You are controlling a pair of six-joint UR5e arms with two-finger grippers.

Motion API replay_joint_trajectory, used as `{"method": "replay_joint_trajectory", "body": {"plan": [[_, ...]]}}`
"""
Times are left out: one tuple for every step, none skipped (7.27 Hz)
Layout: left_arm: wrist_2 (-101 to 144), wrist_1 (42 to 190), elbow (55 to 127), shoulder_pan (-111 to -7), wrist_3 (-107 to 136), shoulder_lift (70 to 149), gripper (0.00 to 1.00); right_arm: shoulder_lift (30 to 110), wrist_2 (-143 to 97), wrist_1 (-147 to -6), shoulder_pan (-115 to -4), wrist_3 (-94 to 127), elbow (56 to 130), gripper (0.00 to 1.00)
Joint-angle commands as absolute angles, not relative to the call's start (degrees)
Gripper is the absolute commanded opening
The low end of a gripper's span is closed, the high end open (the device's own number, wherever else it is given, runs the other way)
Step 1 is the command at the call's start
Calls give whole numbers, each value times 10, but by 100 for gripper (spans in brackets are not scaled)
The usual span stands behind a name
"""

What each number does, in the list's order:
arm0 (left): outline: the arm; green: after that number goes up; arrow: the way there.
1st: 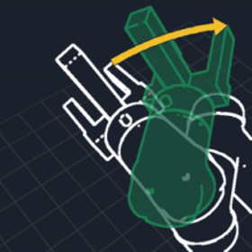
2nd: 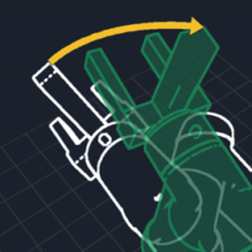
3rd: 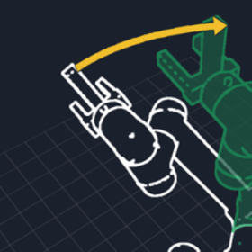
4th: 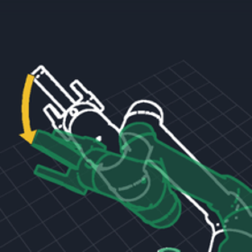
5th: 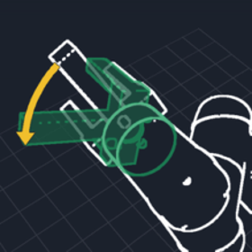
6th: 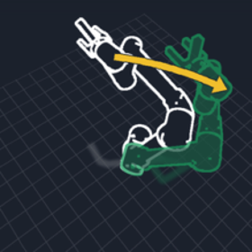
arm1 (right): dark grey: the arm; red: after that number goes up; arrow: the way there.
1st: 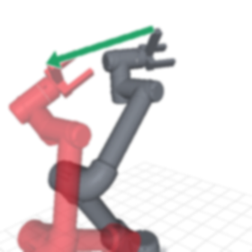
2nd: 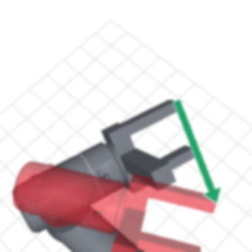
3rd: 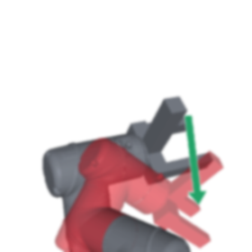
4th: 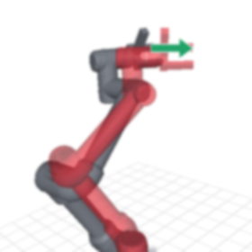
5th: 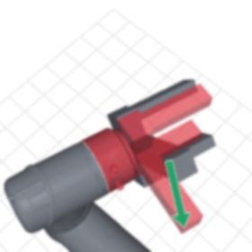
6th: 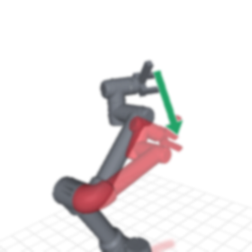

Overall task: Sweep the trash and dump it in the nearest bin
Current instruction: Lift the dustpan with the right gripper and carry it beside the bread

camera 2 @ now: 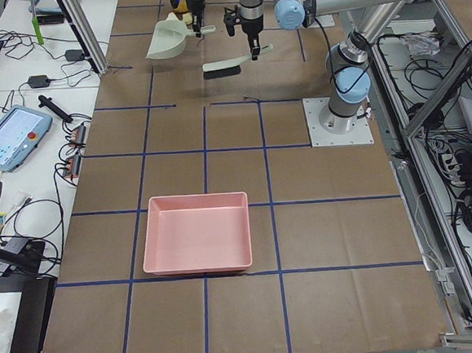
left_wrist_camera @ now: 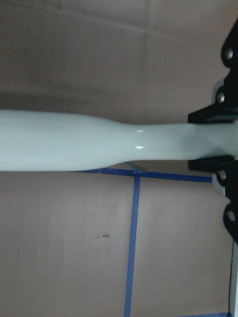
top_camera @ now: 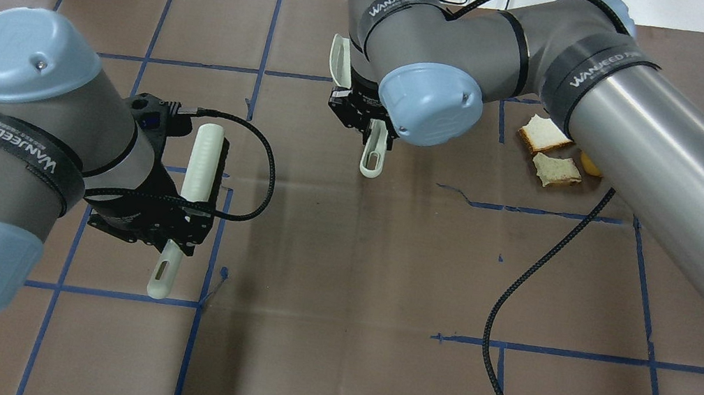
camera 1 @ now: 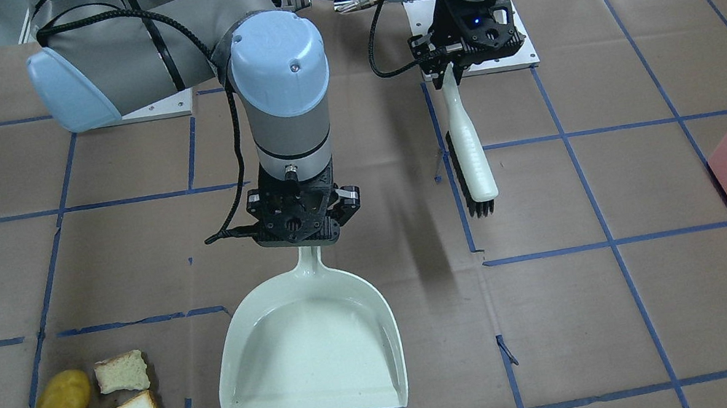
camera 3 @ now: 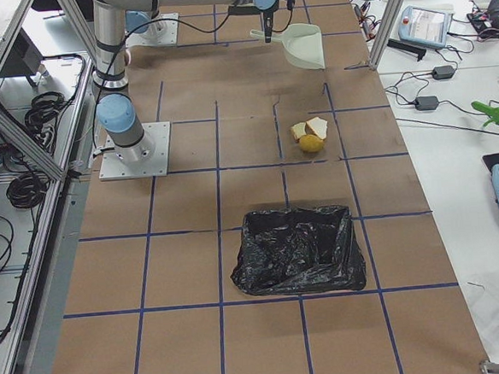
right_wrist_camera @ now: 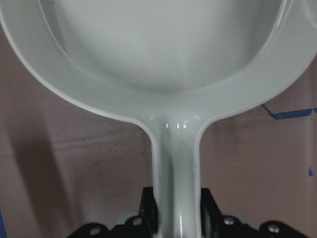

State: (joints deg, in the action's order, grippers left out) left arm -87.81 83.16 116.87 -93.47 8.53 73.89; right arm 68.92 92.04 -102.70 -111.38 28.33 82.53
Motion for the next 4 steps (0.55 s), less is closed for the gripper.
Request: {"method": "replay_joint_trajectory", "body": {"plan": [[-869, 833, 1169, -937, 85, 730, 0, 713, 923, -973, -1081, 224, 829, 2], [-869, 833, 1169, -937, 86, 739, 0, 737, 929, -939, -1048, 155, 834, 2], [-868, 833, 1169, -937, 88, 743, 0, 755, 952, -919, -1018, 89, 845, 2], [-868, 833, 1169, -937, 90, 744, 0, 776, 955, -918, -987, 30, 870, 2]]}}
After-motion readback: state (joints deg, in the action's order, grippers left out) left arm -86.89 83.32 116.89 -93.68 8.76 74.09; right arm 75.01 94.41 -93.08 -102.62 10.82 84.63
